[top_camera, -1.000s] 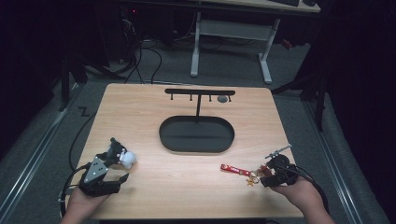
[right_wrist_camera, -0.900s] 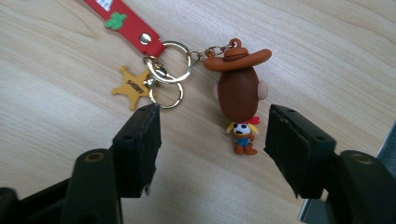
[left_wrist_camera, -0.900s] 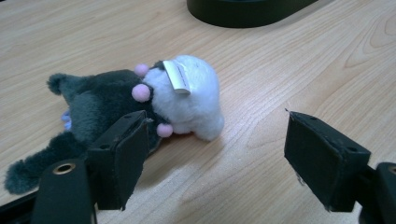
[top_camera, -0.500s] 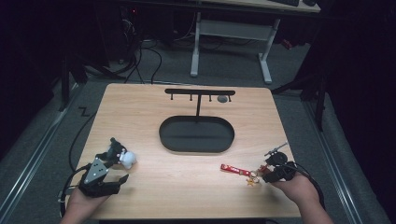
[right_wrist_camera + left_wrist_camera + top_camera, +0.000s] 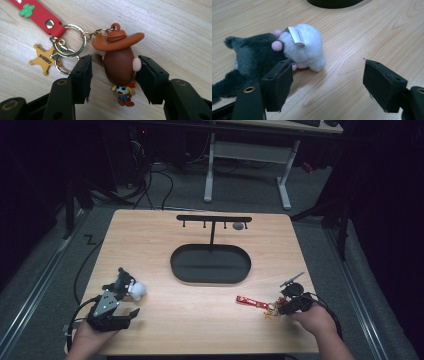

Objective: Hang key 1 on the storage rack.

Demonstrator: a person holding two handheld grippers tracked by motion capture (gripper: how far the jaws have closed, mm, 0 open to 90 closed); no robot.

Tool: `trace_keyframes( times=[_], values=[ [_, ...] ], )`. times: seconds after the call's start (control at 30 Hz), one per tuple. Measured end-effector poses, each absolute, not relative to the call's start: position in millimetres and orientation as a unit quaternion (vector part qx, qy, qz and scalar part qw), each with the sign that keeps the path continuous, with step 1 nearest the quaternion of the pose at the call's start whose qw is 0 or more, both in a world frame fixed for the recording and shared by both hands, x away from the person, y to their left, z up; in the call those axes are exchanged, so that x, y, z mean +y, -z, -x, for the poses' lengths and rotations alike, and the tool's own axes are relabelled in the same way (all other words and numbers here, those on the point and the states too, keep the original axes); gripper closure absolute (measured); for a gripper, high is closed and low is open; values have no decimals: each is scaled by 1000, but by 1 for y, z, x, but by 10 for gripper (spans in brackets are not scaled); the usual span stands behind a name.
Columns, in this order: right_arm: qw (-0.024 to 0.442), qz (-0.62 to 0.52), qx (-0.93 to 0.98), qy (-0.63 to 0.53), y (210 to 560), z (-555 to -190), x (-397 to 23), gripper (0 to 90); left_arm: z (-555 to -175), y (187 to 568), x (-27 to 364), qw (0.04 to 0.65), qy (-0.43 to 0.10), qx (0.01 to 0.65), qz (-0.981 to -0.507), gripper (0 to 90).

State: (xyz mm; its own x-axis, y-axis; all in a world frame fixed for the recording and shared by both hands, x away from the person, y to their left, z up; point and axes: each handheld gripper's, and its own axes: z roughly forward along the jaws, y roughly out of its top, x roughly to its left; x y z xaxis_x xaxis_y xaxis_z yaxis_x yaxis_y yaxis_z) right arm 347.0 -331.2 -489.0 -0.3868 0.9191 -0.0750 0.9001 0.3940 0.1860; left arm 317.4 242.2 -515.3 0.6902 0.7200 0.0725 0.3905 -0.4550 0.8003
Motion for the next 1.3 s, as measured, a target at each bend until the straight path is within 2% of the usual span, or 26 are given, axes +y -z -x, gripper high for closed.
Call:
trace_keyframes(
  times=[0.07, 0.23, 0.3, 0.33, 0.37, 1.07, 1.3],
  values=[
    [63, -557, 826, -67, 489, -349, -336, 499, -318, 516, 242, 400, -205, 335, -828, 243],
    [64, -549, 830, -69, 489, -348, -335, 538, -317, 515, 243, 400, -205, 336, -828, 244],
    [60, -548, 832, -70, 488, -348, -333, 601, -317, 517, 242, 398, -203, 333, -830, 244],
    [60, -548, 832, -70, 488, -348, -333, 601, -317, 517, 242, 398, -203, 333, -830, 244],
    [59, -543, 835, -73, 488, -347, -331, 650, -317, 516, 241, 396, -201, 331, -833, 244],
    [69, -546, 833, -51, 487, -347, -322, 665, -315, 517, 241, 395, -198, 326, -836, 245],
    [66, -554, 827, -65, 462, -346, -317, 666, -316, 517, 241, 398, -198, 327, -834, 247]
  ],
)
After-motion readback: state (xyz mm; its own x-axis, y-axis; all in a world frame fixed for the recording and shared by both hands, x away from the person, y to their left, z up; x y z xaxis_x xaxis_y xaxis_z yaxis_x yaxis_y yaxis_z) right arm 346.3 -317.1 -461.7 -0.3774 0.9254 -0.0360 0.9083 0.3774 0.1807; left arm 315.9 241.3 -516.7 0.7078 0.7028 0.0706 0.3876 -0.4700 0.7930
